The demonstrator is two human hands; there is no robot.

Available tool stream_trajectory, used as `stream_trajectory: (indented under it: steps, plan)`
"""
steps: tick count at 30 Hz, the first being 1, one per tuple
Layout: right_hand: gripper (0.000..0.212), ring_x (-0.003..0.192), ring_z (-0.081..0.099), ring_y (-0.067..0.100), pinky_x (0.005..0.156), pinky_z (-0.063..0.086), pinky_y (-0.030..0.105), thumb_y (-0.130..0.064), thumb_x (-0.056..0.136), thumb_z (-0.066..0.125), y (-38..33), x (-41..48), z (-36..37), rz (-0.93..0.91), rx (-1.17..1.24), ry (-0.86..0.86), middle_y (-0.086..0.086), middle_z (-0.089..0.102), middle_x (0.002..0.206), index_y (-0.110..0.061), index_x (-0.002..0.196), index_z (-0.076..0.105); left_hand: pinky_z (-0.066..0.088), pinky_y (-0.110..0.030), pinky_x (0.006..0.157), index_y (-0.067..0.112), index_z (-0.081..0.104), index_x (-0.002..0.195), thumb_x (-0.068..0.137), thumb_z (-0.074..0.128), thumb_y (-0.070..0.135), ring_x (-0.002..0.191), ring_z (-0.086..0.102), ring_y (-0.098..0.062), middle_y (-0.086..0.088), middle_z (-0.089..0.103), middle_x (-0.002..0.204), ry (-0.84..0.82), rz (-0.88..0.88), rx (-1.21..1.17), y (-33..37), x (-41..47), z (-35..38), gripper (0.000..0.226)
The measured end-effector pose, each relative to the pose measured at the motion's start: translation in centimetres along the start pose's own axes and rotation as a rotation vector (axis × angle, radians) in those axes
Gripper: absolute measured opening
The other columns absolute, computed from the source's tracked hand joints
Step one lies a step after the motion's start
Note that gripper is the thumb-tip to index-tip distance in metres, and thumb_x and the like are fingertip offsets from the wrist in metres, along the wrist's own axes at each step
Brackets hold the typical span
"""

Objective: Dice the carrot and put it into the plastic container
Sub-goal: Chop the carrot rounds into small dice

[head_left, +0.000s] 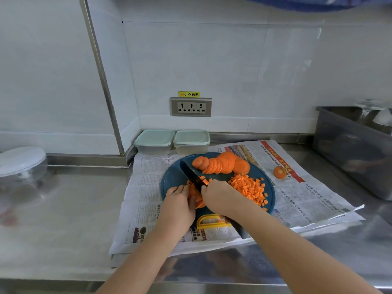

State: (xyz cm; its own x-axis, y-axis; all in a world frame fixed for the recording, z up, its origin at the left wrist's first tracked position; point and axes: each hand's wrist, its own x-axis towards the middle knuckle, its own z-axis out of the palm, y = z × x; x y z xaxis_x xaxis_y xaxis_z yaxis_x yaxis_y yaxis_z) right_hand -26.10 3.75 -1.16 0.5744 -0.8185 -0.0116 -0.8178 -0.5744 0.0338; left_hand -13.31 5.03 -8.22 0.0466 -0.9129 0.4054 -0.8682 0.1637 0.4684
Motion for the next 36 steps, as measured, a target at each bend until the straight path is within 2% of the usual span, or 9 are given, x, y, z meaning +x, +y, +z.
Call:
stream_trajectory:
  steps: [4,10,12,16,20,23,27,31,36]
  plan:
    - [0.031,0.095,0.060,0.030,0.048,0.026,0.025,-0.009,0.103,0.026,0.2,0.3,0.1,-0.004,-0.027,-0.005,0.017,0.057,0.110,0.001,0.120,0.050,0.036,-0.021,0.093,0.017,0.056,0.128,0.099,0.044,0.024,0.113,0.046,-0.015,0.004,0.062,0.115,0.020,0.005,-0.052,0.0,0.1,-0.2,0.032]
    - [0.030,0.068,0.043,0.024,0.047,0.019,0.026,-0.015,0.105,0.020,1.2,-0.7,0.0,0.087,0.134,0.072,0.008,0.041,0.078,-0.003,0.119,0.044,0.037,-0.024,0.102,0.016,0.046,0.140,0.098,0.047,0.032,0.125,0.048,-0.016,0.000,0.057,0.133,0.011,-0.090,-0.182,-0.2,-0.1,-0.7,0.045]
    - [0.033,0.058,0.037,0.017,0.048,0.026,0.024,-0.024,0.105,0.020,1.4,-1.5,0.1,0.137,0.217,0.070,0.002,0.036,0.069,-0.009,0.097,0.048,0.034,-0.022,0.104,0.015,0.041,0.144,0.097,0.047,0.038,0.131,0.044,-0.016,-0.001,0.050,0.141,0.016,-0.147,-0.177,-0.1,-0.1,-1.2,0.052]
    - [0.039,0.080,0.057,0.027,0.058,0.036,0.031,-0.039,0.104,0.024,0.0,-3.9,0.9,0.246,0.286,0.091,-0.003,0.040,0.070,-0.017,0.075,0.038,0.039,-0.012,0.074,0.022,0.065,0.118,0.092,0.056,0.040,0.099,0.062,-0.011,0.006,0.067,0.107,0.095,-0.150,-0.169,0.0,-0.6,-2.3,0.033]
    - [0.035,0.094,0.063,0.026,0.045,0.024,0.025,-0.045,0.103,0.021,-1.6,-5.1,1.9,0.274,0.231,0.123,-0.003,0.040,0.072,-0.017,0.088,0.035,0.031,-0.013,0.052,0.023,0.068,0.084,0.092,0.054,0.042,0.065,0.055,-0.004,0.010,0.061,0.074,0.051,-0.113,-0.063,0.0,-0.8,-2.2,0.024]
    - [0.034,0.094,0.064,0.025,0.045,0.021,0.024,-0.047,0.103,0.020,-2.3,-5.3,1.9,0.277,0.178,0.114,0.000,0.054,0.079,-0.017,0.091,0.033,0.034,-0.020,0.052,0.020,0.068,0.080,0.092,0.054,0.042,0.064,0.055,-0.009,0.006,0.062,0.073,0.029,-0.129,-0.039,0.1,-0.7,-2.1,0.029]
    - [0.033,0.087,0.062,0.025,0.044,0.020,0.024,-0.045,0.103,0.021,-2.9,-5.4,2.1,0.287,0.173,0.106,-0.004,0.034,0.065,-0.017,0.091,0.032,0.040,-0.030,0.056,0.015,0.067,0.075,0.091,0.058,0.038,0.065,0.057,-0.015,0.002,0.062,0.070,0.026,-0.143,-0.066,-0.2,-0.7,-2.1,0.029]
    - [0.029,0.098,0.065,0.027,0.046,0.026,0.026,-0.041,0.104,0.023,-3.7,-5.5,2.5,0.292,0.156,0.068,0.005,0.065,0.096,-0.016,0.093,0.031,0.037,-0.025,0.060,0.012,0.070,0.080,0.088,0.062,0.027,0.079,0.057,-0.016,0.004,0.058,0.077,0.063,-0.127,-0.068,-0.3,-0.5,-1.9,0.019]
    - [0.025,0.102,0.064,0.026,0.046,0.024,0.023,-0.037,0.105,0.025,-4.2,-5.0,2.5,0.338,0.234,0.013,0.007,0.065,0.109,-0.015,0.093,0.031,0.035,-0.016,0.066,0.008,0.072,0.090,0.090,0.061,0.020,0.089,0.059,-0.015,0.001,0.063,0.088,0.068,-0.074,-0.104,0.0,-0.3,-2.0,0.016]
